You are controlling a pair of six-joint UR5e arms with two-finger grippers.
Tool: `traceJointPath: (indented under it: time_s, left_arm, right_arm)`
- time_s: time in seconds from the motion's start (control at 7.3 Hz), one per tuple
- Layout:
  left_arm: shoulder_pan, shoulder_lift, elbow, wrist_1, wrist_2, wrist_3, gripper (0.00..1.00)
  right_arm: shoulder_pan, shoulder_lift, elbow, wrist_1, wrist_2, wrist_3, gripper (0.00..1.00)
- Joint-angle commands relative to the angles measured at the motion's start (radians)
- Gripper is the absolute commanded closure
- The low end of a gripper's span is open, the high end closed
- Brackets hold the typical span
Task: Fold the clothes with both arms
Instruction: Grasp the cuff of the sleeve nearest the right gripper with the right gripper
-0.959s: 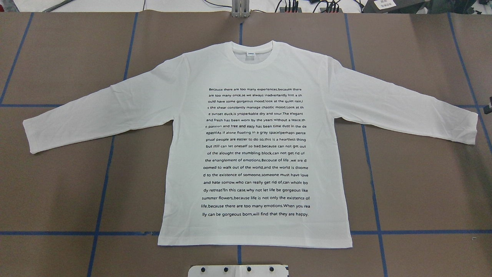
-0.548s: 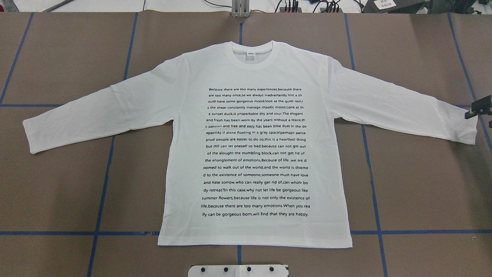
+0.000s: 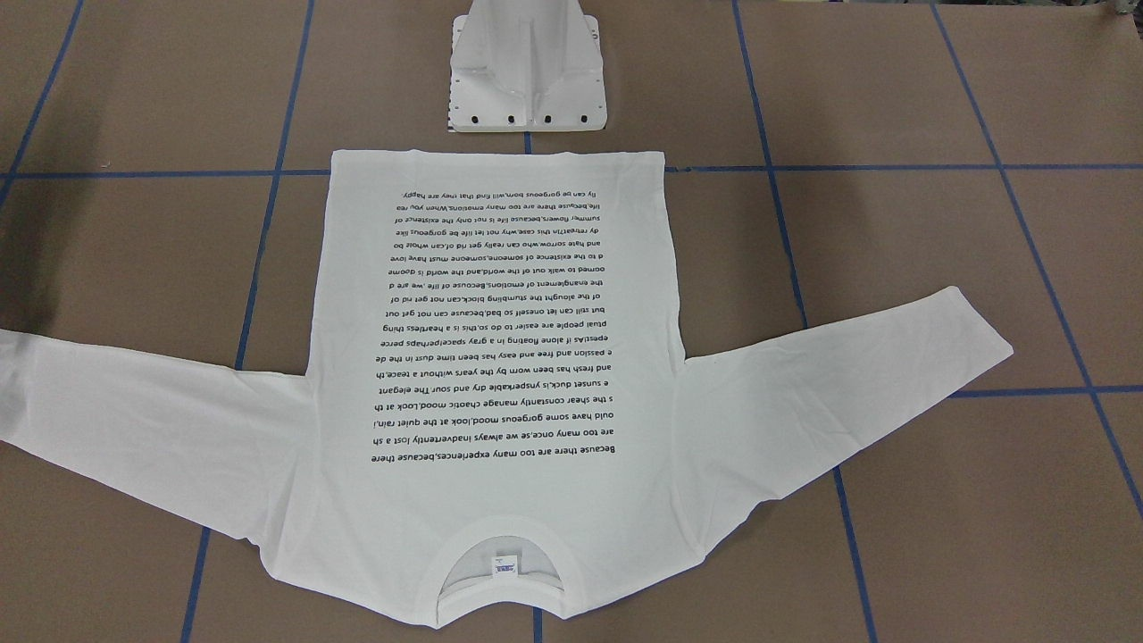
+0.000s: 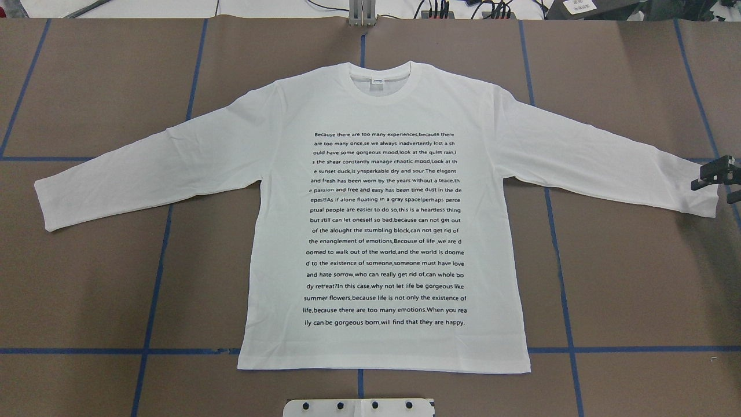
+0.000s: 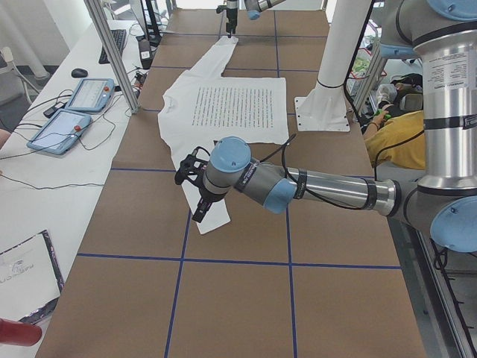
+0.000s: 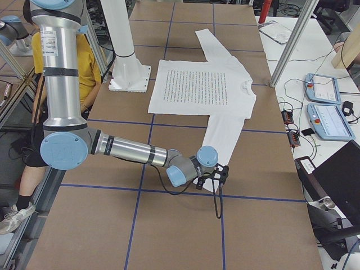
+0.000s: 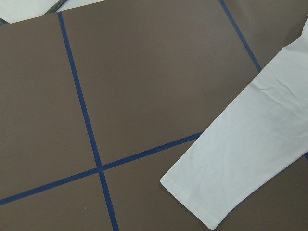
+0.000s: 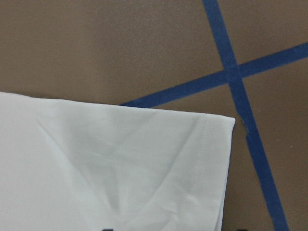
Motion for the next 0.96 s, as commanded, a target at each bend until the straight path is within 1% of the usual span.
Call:
traceJointPath:
  time_s: [0.0,0.14,0.27,0.55,0.82]
  left_arm:
    - [0.001,0.0,-0.001,0.0,-0.001,0.0,0.0]
    - [0.001,0.0,-0.003,0.0,-0.001,0.0,0.0]
    - [0.001,0.0,-0.006,0.002,-0.001,0.0,0.0]
    - [0.001,0.0,-0.008,0.002,-0.001,0.0,0.0]
    - [0.0,0.002,-0.015,0.003,-0.001,0.0,0.0]
  right_arm:
    - [-0.006,0.0,-0.025,0.0,-0.007,0.0,0.19]
    - [-0.006,0.0,-0.027,-0.001,-0.032,0.0,0.24]
    - [-0.006,0.0,-0.028,-0.001,-0.035,0.0,0.43]
    - [-0.006,0.0,-0.042,-0.001,-0.034,0.0,1.0]
    - [-0.006,0.003,-0.039,-0.001,-0.034,0.002,1.0]
